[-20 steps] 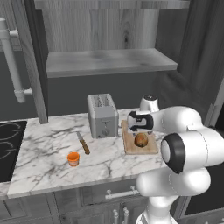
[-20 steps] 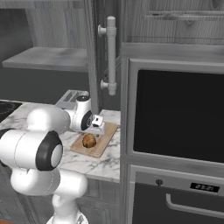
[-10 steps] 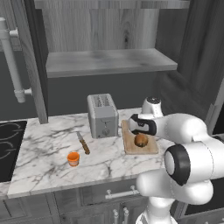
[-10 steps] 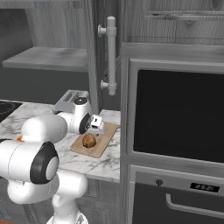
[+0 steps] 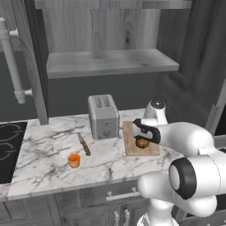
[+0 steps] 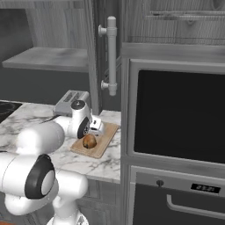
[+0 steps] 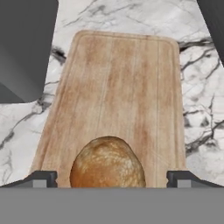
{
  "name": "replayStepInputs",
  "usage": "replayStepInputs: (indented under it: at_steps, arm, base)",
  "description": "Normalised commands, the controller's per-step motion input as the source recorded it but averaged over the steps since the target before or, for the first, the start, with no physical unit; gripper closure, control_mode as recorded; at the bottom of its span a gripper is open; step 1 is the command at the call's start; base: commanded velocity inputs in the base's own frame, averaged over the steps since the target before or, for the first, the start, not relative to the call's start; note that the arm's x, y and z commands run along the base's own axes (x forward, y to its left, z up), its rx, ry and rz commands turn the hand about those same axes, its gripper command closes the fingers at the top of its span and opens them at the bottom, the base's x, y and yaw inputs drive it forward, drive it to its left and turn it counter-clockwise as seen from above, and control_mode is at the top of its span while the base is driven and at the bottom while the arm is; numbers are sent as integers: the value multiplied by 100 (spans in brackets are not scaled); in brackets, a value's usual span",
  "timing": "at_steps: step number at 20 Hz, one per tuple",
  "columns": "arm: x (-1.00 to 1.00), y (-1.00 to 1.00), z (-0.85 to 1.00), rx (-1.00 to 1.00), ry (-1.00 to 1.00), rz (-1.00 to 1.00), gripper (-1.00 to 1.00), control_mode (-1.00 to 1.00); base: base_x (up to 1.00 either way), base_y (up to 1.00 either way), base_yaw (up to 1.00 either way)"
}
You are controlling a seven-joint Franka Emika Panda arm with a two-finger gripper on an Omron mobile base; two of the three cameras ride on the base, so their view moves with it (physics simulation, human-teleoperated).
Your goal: Pick the bread, place it on the cutting board, pick the jam, place it on the counter, and close the cabinet.
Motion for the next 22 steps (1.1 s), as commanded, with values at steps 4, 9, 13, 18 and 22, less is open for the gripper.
replayStepInputs:
  at_steps: [4,9,13,18,22]
  arm:
    - [-2,0,29,0,-9,0,-100,-100]
    - [-8,-2,30,0,-8,0,-100,-100]
    - [-15,-4,26,0,-9,0,-100,-100]
    - [-22,-3,29,0,-11,0,-100,-100]
    - [-25,-4,28,0,-14,0,-100,-100]
  base:
    - [0,0,0]
    - [0,0,0]
    - [0,0,0]
    - [0,0,0]
    - [0,0,0]
